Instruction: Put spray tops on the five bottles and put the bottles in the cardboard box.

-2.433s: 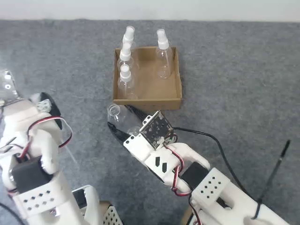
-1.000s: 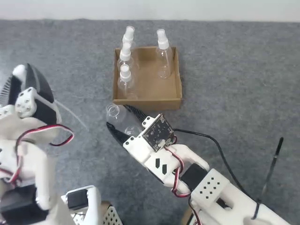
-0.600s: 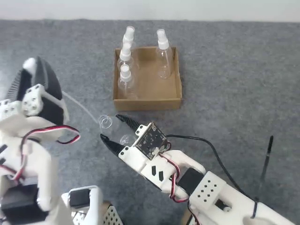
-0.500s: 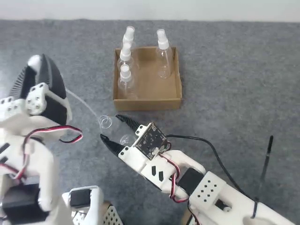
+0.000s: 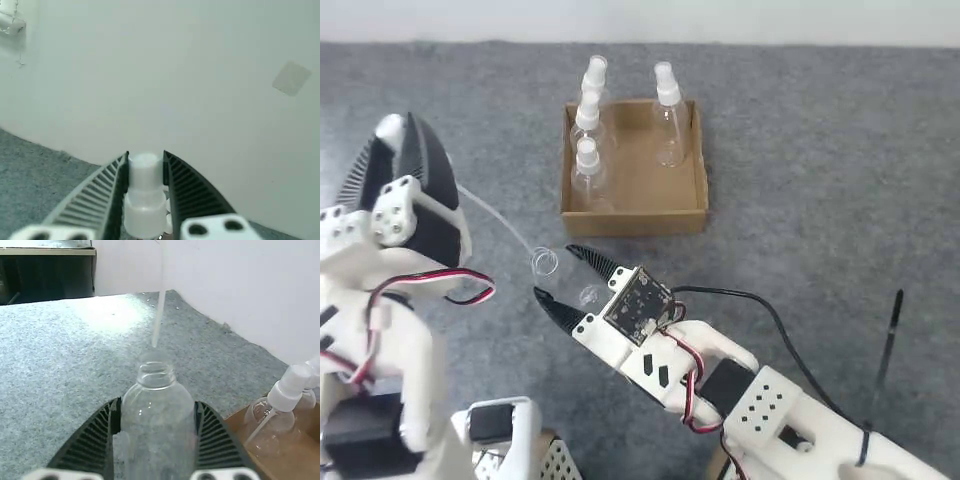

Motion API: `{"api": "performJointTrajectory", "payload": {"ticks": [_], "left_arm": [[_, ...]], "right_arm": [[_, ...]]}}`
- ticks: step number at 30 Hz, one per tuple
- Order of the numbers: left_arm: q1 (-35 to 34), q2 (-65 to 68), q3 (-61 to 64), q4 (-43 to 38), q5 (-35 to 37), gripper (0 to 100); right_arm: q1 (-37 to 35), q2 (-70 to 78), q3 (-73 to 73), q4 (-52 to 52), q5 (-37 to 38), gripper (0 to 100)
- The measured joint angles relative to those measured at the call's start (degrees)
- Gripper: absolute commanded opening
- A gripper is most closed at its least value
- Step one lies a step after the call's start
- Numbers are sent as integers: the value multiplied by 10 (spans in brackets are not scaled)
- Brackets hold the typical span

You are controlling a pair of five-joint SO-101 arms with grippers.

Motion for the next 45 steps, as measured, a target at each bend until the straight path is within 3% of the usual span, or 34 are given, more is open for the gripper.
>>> {"api": "performJointTrajectory", "payload": {"ticks": [19,25,45], "left_arm": [[24,1,15,32,-2,12],[92,0,15,66,-21,12],[106,0,62,130,-103,12]], "right_arm": [[0,0,0,0,2,17],[0,0,0,0,2,17],[-3,0,0,0,2,17]]}}
